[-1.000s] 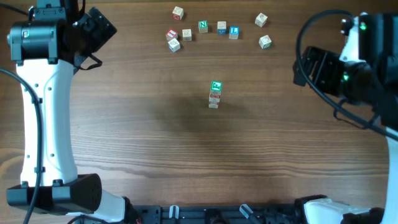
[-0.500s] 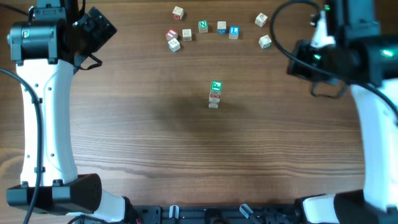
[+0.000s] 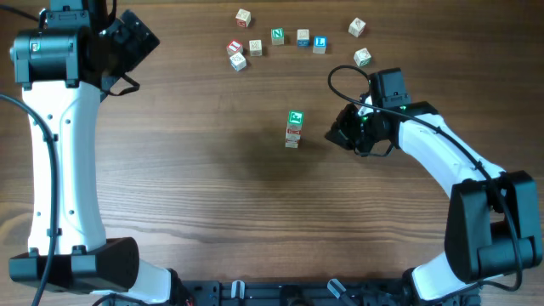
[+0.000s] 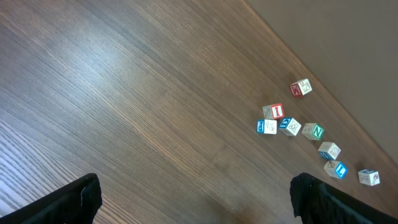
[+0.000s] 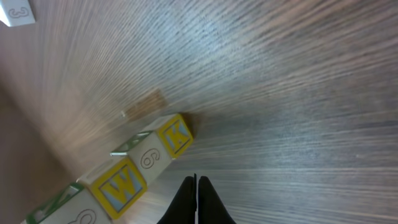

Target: Form a tower

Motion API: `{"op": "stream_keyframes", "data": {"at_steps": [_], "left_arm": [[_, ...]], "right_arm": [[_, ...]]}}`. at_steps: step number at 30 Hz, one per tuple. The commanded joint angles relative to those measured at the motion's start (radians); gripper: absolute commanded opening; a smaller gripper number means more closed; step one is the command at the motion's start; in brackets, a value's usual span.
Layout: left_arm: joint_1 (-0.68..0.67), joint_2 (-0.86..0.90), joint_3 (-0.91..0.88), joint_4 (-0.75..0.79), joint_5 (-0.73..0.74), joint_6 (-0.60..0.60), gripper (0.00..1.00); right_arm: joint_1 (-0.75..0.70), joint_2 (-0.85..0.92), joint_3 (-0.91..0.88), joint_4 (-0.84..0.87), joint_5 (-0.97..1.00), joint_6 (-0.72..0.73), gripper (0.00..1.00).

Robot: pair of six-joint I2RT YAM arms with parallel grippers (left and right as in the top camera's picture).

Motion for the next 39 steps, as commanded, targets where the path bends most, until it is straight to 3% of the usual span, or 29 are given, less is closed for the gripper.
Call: {"op": "stream_keyframes", "data": {"at_steps": [1, 8, 19, 26, 39], "left_arm": [[0.005, -0.002, 0.0, 0.003, -0.009, 0.008, 1.0], [0.005, -0.002, 0.0, 0.003, -0.009, 0.008, 1.0], [0.005, -0.002, 0.0, 0.002, -0.009, 0.008, 1.0], [0.005, -0.002, 0.0, 0.003, -0.009, 0.008, 1.0], [0.005, -0.002, 0.0, 0.002, -0.009, 0.008, 1.0]], "right_arm": [[0.008, -0.002, -0.01, 0.047, -0.108, 0.04, 0.04], [0.084, -0.002, -0.027, 0.064, -0.04, 0.188, 0.04], [0.083, 0.007, -0.104, 0.152, -0.008, 0.349, 0.04], [-0.006, 0.076, -0.321, 0.586, -0.275, 0.47, 0.04], [-0.003, 0.076, -0.334, 0.8, -0.375, 0.465, 0.04]]}}
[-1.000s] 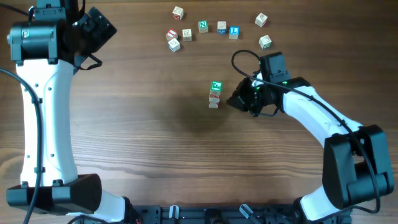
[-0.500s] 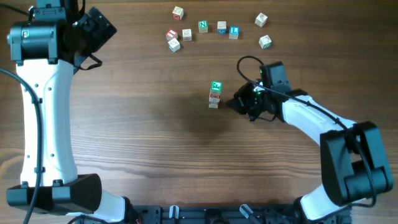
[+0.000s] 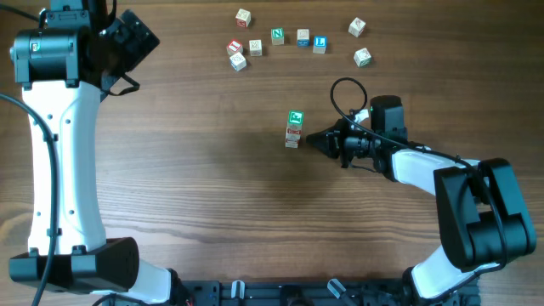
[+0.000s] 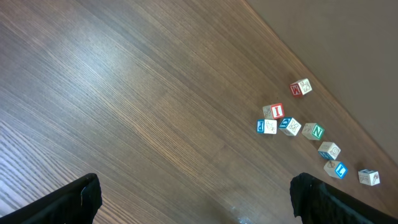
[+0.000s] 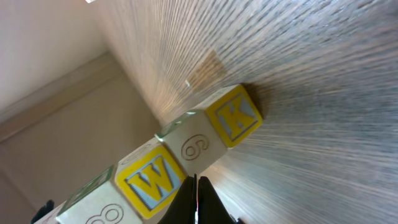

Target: Form a tower

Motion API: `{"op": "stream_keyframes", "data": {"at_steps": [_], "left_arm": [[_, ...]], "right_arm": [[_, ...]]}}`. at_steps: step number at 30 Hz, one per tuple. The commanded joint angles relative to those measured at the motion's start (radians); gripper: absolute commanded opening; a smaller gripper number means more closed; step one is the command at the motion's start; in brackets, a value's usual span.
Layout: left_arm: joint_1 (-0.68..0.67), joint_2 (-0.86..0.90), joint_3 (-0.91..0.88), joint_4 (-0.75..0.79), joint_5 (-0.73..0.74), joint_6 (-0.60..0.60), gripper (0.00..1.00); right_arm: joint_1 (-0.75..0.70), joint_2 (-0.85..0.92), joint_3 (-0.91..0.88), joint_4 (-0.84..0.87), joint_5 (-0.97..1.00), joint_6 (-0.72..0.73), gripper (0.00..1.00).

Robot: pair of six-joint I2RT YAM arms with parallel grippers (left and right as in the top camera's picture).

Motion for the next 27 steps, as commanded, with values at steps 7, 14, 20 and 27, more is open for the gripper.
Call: {"op": "stream_keyframes", "data": {"at_steps": [7, 14, 20, 27], "left_arm": [[0.005, -0.002, 0.0, 0.002, -0.009, 0.008, 1.0], [0.005, -0.002, 0.0, 0.002, -0.009, 0.008, 1.0], [0.005, -0.002, 0.0, 0.003, -0.009, 0.008, 1.0], [0.005, -0.002, 0.0, 0.003, -0.009, 0.008, 1.0]], "right_arm": [[0.021, 0.014, 0.002, 0.016, -0.023, 0.024, 0.04], [0.029, 0.014, 0.002, 0.018, -0.015, 0.025, 0.04], [0.037, 0.014, 0.002, 0.022, -0.003, 0.032, 0.04], [0.039, 0.014, 0.002, 0.027, 0.019, 0.041, 0.04]]}}
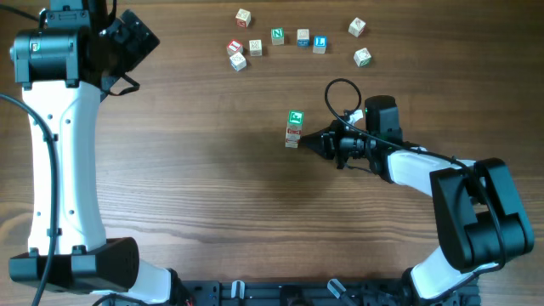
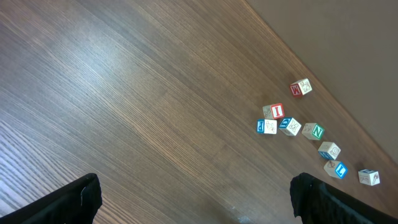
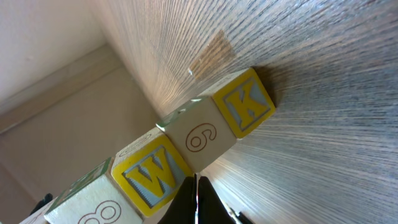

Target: Form a tower

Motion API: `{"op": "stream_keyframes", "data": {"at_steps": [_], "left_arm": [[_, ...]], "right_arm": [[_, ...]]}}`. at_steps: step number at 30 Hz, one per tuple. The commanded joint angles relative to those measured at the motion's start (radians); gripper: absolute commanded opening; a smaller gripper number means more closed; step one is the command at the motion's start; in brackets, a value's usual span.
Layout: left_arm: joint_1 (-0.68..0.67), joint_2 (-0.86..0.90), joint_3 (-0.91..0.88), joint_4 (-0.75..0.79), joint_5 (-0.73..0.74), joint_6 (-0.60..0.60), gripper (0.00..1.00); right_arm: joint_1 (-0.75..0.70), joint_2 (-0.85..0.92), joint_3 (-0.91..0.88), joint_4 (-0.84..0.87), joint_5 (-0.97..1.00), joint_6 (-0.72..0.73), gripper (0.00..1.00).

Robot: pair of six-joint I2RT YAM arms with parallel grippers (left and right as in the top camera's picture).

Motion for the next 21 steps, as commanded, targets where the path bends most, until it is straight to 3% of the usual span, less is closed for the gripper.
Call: {"op": "stream_keyframes", "data": {"at_steps": [1, 21], "left_arm": [[0.005, -0.002, 0.0, 0.003, -0.009, 0.008, 1.0], [0.005, -0.002, 0.0, 0.002, -0.009, 0.008, 1.0]], "right_arm": [[0.005, 0.014, 0.002, 0.006, 0.02, 0.011, 0.04], [0.011, 0.014, 0.002, 0.012, 0.046, -0.006, 0.05]]}}
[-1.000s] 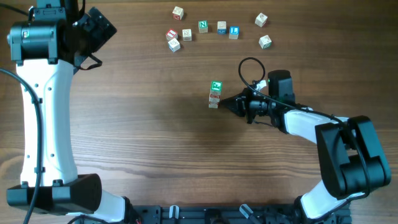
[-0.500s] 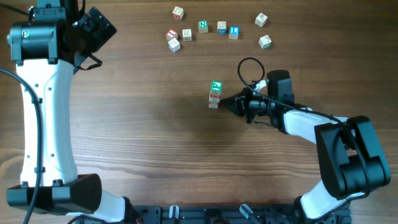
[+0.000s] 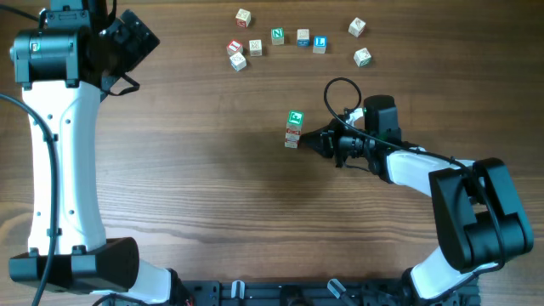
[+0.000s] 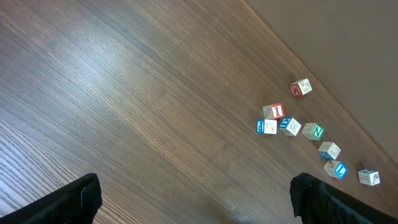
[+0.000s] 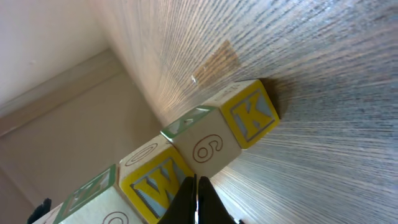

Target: Form a tower

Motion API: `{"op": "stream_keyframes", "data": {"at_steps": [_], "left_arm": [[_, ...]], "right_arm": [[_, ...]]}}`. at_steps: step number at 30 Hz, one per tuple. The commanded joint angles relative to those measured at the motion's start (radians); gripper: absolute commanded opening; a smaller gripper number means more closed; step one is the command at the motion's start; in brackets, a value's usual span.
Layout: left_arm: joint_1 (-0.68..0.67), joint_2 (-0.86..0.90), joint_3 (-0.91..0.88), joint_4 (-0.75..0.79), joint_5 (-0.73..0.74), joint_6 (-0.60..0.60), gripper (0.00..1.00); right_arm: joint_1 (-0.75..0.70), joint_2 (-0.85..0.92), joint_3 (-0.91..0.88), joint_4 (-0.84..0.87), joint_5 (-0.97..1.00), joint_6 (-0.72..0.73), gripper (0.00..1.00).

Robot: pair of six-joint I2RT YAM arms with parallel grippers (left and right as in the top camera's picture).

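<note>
A tower of several letter blocks [image 3: 293, 129] stands mid-table, a green-faced block on top. In the right wrist view its blocks show close up: a yellow K block [image 5: 252, 116] lowest, a "6" block [image 5: 208, 149], a yellow W block [image 5: 152, 186] above. My right gripper [image 3: 313, 138] lies low beside the tower's right side, its tips [image 5: 196, 186] shut together with nothing between them, right at the stack. My left gripper is raised at the far left; its fingers [image 4: 81, 196] stand wide open over bare wood.
Several loose letter blocks [image 3: 255, 47] lie scattered along the far edge of the table, also seen in the left wrist view [image 4: 280, 124]. The left arm [image 3: 64, 127] runs down the left side. A black cable [image 3: 336, 89] loops above the right arm.
My right gripper has crept slightly closer to the tower; the blocks sit a little larger and shifted in the wrist view. The tower stands as before. The left arm is unchanged.
My shut right gripper was off to the right of the tower, turned partly away. Then it lay low, pointing at the tower's side. It has edged nearer each moment and now its tips are at the stack. The left arm stayed still.
</note>
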Motion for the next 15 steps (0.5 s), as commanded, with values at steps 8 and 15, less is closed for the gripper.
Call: {"op": "stream_keyframes", "data": {"at_steps": [8, 15], "left_arm": [[0.005, -0.002, 0.0, 0.003, -0.009, 0.008, 1.0], [0.005, -0.002, 0.0, 0.002, -0.009, 0.008, 1.0]], "right_arm": [[-0.013, 0.013, 0.002, -0.043, 0.147, -0.069, 0.04], [-0.148, -0.183, 0.007, -0.131, 0.164, -0.382, 0.05]]}}
